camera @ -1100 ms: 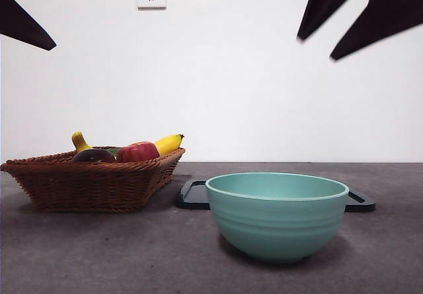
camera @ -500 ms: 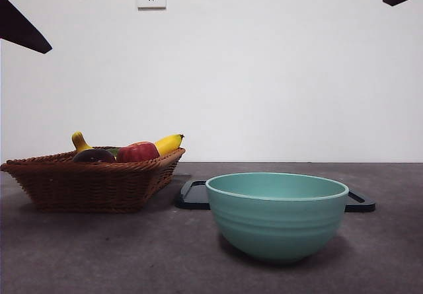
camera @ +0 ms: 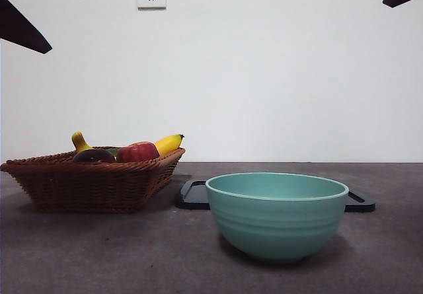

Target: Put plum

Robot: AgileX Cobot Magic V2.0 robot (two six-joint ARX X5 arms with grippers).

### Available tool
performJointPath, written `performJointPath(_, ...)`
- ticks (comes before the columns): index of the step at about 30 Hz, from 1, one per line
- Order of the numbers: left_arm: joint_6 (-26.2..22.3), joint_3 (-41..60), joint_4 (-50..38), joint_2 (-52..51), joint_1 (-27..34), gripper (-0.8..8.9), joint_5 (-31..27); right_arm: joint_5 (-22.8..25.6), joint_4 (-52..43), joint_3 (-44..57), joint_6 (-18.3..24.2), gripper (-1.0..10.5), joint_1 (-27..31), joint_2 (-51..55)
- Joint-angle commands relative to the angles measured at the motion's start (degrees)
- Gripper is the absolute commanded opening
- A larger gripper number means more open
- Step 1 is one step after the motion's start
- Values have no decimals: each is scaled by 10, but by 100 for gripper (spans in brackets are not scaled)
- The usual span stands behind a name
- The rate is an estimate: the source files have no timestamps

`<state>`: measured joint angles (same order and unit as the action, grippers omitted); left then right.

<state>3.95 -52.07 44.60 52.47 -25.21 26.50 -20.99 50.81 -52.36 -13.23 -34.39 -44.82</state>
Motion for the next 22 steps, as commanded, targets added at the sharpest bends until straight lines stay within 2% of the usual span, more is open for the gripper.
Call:
performJointPath(1,-2,-11,-4,3,-3,320,2,0,0,-8,8,258,-3,-4)
performJointPath(3,-2,-11,-4,3,-3,204,2,0,3,-8,8,181,-3,-4)
performJointPath(6,-2,-11,-4,3,-3,21,2,0,5,-8,9,4,-3,-4)
performJointPath(22,-3,-11,-5,3,-3,7,2,0,2,-8,6,5,-3,-4)
